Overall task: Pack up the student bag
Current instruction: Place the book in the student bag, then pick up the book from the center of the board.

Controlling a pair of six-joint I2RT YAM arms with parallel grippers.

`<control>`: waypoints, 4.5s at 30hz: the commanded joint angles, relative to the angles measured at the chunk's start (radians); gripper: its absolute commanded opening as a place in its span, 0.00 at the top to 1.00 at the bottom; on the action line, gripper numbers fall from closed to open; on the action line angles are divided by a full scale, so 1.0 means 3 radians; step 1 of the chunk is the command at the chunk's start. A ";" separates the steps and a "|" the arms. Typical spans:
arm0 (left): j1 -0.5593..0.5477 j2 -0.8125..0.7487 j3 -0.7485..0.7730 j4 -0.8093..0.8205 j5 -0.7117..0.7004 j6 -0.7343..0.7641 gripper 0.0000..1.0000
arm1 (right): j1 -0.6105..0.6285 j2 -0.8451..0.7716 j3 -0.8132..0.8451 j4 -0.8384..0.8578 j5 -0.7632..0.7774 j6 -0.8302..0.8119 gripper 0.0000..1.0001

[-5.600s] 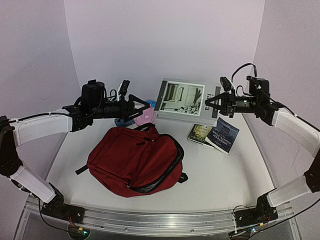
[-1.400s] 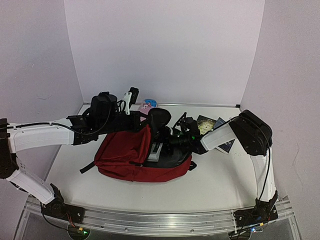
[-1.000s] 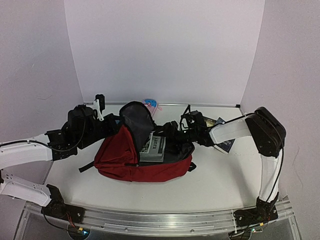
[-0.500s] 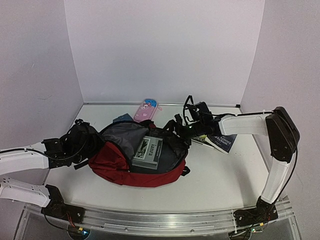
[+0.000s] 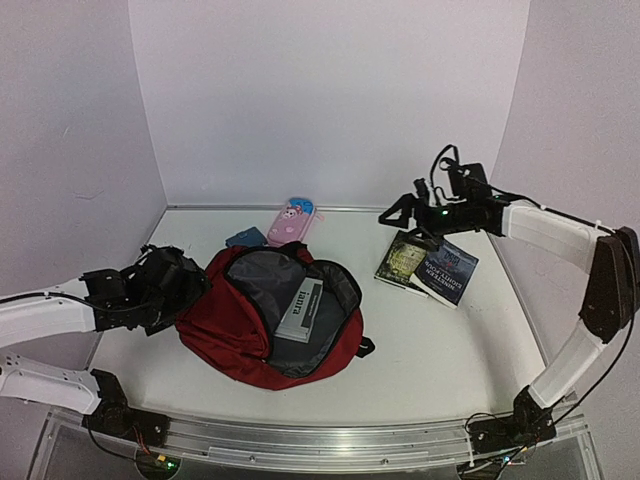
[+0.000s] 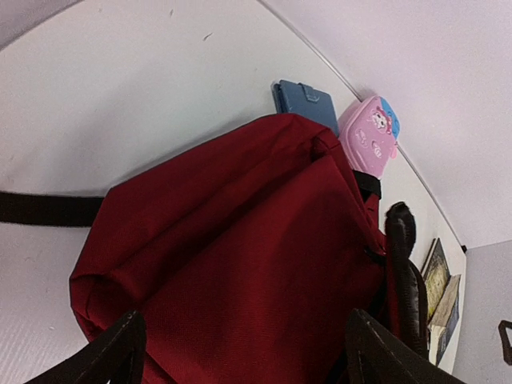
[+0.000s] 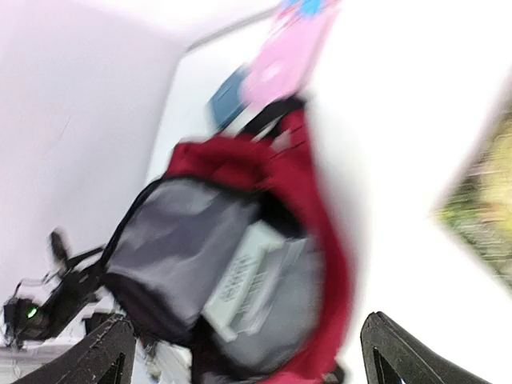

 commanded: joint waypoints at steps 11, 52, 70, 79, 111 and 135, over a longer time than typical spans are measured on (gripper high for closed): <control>0.0019 0.0318 0.0975 0.0766 0.1026 0.2270 0.10 | -0.1332 -0.0440 -0.0577 -0.0754 0.0294 -0.0887 0.02; -0.0011 0.4408 0.4877 0.0577 0.2935 0.2891 0.19 | -0.1113 0.1523 0.0127 -0.0647 0.0495 -0.1157 0.13; 0.0152 0.5020 0.5386 0.0657 0.2974 0.2805 0.25 | -0.1026 0.1609 0.0072 -0.0529 0.0772 -0.1095 0.34; 0.0156 0.4684 0.4897 0.0845 0.3056 0.2789 0.29 | -0.1585 0.1324 -0.0170 -0.0194 0.0146 -0.0766 0.23; 0.0165 0.4177 0.4433 0.0994 0.3000 0.2790 0.28 | -0.1775 0.1428 -0.0611 0.1929 -0.0106 0.0772 0.94; 0.0164 0.3098 0.4170 0.0059 0.3464 0.3707 0.02 | -0.1716 -0.0405 -0.0094 0.0050 -0.1283 -0.1026 1.00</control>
